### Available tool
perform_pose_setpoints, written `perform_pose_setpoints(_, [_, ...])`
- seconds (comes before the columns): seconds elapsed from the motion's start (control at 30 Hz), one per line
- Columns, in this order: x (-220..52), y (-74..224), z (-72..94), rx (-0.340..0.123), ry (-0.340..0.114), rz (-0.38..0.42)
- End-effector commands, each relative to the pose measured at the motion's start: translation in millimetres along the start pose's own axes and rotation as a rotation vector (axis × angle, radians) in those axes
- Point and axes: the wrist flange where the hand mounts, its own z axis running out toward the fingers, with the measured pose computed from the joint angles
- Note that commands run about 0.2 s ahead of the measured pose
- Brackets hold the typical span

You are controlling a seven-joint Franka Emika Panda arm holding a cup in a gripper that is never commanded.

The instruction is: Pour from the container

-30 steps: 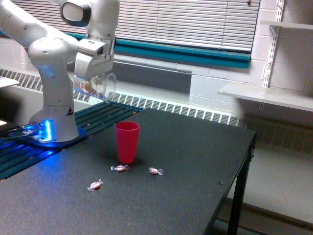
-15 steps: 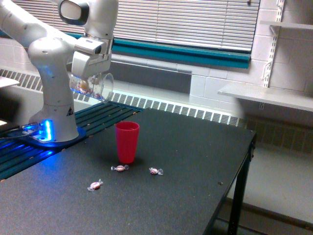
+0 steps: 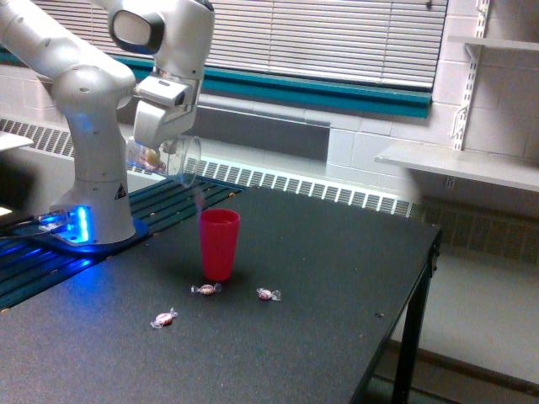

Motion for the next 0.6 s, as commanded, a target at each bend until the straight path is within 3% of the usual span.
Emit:
perform_pose_setpoints(0.03, [0,-11,1.0,-0.014,-0.016,-0.040])
perform_pose_setpoints(0.17, [5,-12,-4.9,-0.019,-0.021,-0.050])
perform_pose_setpoints(0.6, [2,-30,8.7,-0.027,-0.034,-0.057])
